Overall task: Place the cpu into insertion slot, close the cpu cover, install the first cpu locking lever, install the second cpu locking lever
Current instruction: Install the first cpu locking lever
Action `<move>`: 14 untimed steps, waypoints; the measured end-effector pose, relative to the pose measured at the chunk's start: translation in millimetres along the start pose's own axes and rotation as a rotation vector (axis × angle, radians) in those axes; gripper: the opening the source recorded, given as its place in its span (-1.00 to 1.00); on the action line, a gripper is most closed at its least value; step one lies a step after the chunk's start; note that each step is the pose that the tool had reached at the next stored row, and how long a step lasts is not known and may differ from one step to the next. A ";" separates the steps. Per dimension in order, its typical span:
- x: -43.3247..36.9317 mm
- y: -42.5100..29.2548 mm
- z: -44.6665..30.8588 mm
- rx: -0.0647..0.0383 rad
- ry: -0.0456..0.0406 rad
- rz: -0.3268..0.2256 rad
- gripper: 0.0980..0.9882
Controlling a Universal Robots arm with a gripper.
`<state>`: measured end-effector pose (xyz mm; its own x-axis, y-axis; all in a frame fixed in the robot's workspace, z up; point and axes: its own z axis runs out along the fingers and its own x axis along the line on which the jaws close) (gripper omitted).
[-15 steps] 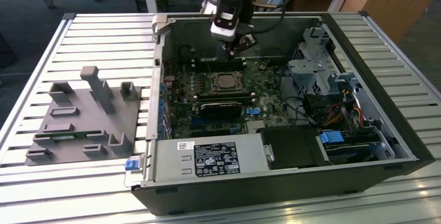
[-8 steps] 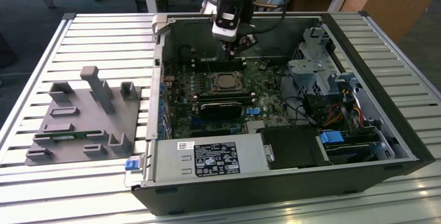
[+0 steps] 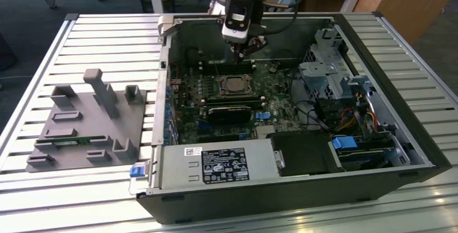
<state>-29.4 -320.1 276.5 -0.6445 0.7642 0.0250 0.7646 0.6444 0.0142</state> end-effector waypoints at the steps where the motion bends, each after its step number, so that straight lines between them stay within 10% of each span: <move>1: 0.0 0.0 0.0 0.000 0.0000 -0.004 -0.96; 14: 0.0 0.0 0.0 0.001 0.0007 -0.053 -0.96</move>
<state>-29.4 -320.1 276.5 -0.6843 0.7287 0.0250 0.7291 0.6842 0.0142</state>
